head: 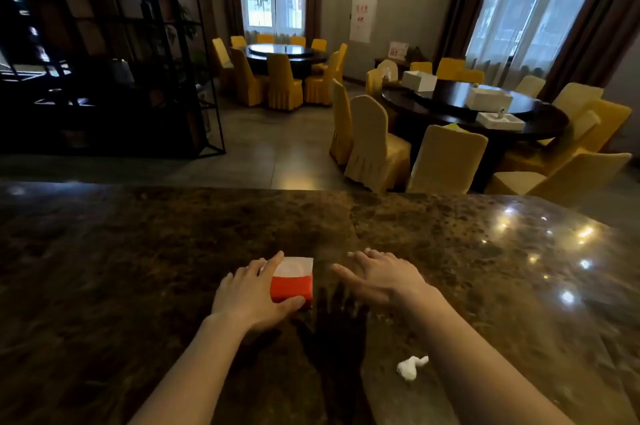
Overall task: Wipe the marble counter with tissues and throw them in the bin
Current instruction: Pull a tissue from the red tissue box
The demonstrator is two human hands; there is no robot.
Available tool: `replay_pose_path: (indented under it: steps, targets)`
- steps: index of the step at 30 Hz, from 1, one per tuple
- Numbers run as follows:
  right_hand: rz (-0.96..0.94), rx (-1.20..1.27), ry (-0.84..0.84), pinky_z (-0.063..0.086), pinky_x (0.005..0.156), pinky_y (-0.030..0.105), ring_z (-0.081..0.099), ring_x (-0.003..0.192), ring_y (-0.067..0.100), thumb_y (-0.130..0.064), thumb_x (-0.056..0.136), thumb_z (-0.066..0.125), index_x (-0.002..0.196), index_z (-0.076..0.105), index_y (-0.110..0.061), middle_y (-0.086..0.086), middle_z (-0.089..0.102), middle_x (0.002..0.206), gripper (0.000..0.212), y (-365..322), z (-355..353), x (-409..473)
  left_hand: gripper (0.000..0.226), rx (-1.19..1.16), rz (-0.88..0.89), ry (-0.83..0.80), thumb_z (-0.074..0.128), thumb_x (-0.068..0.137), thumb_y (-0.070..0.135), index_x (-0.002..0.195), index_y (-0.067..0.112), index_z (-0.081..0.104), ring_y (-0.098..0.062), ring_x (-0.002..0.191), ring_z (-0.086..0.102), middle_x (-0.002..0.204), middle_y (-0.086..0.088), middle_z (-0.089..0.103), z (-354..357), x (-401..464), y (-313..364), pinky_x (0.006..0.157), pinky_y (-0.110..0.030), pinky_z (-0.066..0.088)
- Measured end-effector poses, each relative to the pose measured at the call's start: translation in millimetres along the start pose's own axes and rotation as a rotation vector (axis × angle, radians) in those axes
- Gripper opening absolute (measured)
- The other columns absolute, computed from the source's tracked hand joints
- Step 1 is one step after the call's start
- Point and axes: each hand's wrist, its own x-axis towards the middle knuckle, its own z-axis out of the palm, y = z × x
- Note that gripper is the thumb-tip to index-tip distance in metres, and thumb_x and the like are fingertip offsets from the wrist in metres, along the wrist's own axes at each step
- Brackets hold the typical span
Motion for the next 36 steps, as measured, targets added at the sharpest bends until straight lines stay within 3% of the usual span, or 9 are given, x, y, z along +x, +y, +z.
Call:
replay_pose_path:
  steps: [5,7,11,15,20,24,28,32,36]
  targets:
    - [-0.017,-0.032,0.008,0.034,0.117,0.049,0.034,0.147,0.029,-0.075,0.094,0.026,0.154,0.034,-0.031,0.004,0.035,0.162,0.074,-13,31,17,0.094,-0.022,-0.03,0.251,0.051,0.086,0.077,0.16,0.032,0.014,-0.025,0.151,0.025,0.167,-0.003,0.024,38,3,-17,0.124,-0.045,0.02]
    - [-0.025,-0.045,0.025,0.035,0.117,0.048,0.033,0.148,0.029,-0.07,0.097,0.032,0.155,0.031,-0.031,0.004,0.034,0.162,0.07,-19,41,25,0.09,-0.004,0.013,0.319,0.052,0.088,0.074,0.159,0.031,0.015,-0.025,0.154,0.017,0.169,-0.003,0.018,60,2,-17,0.125,-0.042,0.015]
    - [-0.072,0.007,0.109,0.038,0.114,0.046,0.032,0.148,0.027,-0.059,0.1,0.041,0.157,0.027,-0.032,0.003,0.031,0.164,0.065,-32,56,40,0.092,0.046,0.075,0.322,0.038,0.088,0.079,0.159,0.039,-0.003,-0.029,0.156,-0.013,0.17,-0.006,-0.013,100,1,-16,0.127,-0.048,-0.001]
    - [-0.099,0.097,0.262,0.042,0.11,0.045,0.034,0.147,0.024,-0.051,0.102,0.043,0.156,0.027,-0.032,0.0,0.03,0.164,0.06,-46,67,51,0.091,0.068,0.058,0.313,0.021,0.086,0.082,0.157,0.041,-0.019,-0.03,0.149,-0.034,0.165,-0.007,-0.033,128,-3,-12,0.126,-0.053,-0.005]
    - [-0.183,0.106,0.304,0.043,0.11,0.042,0.034,0.147,0.022,-0.031,0.1,0.058,0.156,0.028,-0.033,-0.002,0.035,0.162,0.063,-62,75,66,0.086,-0.008,0.046,0.299,0.004,0.084,0.083,0.15,0.042,-0.032,-0.029,0.153,-0.026,0.162,-0.003,-0.04,138,-5,-12,0.127,-0.05,0.001]
    - [-0.248,0.081,0.289,0.049,0.104,0.037,0.045,0.136,0.021,-0.022,0.098,0.063,0.152,0.039,-0.029,-0.002,0.051,0.148,0.06,-71,78,71,0.084,-0.017,0.041,0.304,0.006,0.087,0.084,0.15,0.042,-0.032,-0.03,0.154,-0.02,0.164,-0.003,-0.036,139,-3,-14,0.128,-0.048,0.002]
    - [-0.237,0.067,0.361,0.053,0.094,0.03,0.055,0.12,0.017,-0.023,0.099,0.061,0.142,0.055,-0.025,-0.002,0.06,0.131,0.044,-76,80,73,0.084,-0.003,0.039,0.292,0.003,0.087,0.084,0.152,0.041,-0.029,-0.031,0.155,-0.018,0.165,-0.005,-0.034,142,0,-15,0.127,-0.049,0.003]
    - [-0.211,0.071,0.354,0.054,0.088,0.028,0.056,0.114,0.018,-0.024,0.098,0.063,0.139,0.059,-0.024,-0.001,0.058,0.125,0.042,-77,80,78,0.085,-0.017,0.04,0.279,0.006,0.088,0.084,0.159,0.04,-0.01,-0.032,0.156,-0.014,0.167,-0.005,-0.029,143,2,-16,0.125,-0.051,0.004]
    - [-0.199,0.032,0.386,0.051,0.077,0.024,0.053,0.106,0.015,-0.027,0.099,0.062,0.112,0.071,-0.025,-0.003,0.058,0.115,0.017,-77,79,81,0.084,-0.015,0.042,0.264,0.003,0.088,0.084,0.157,0.04,-0.015,-0.031,0.155,-0.019,0.164,-0.004,-0.036,144,1,-16,0.127,-0.052,0.004]
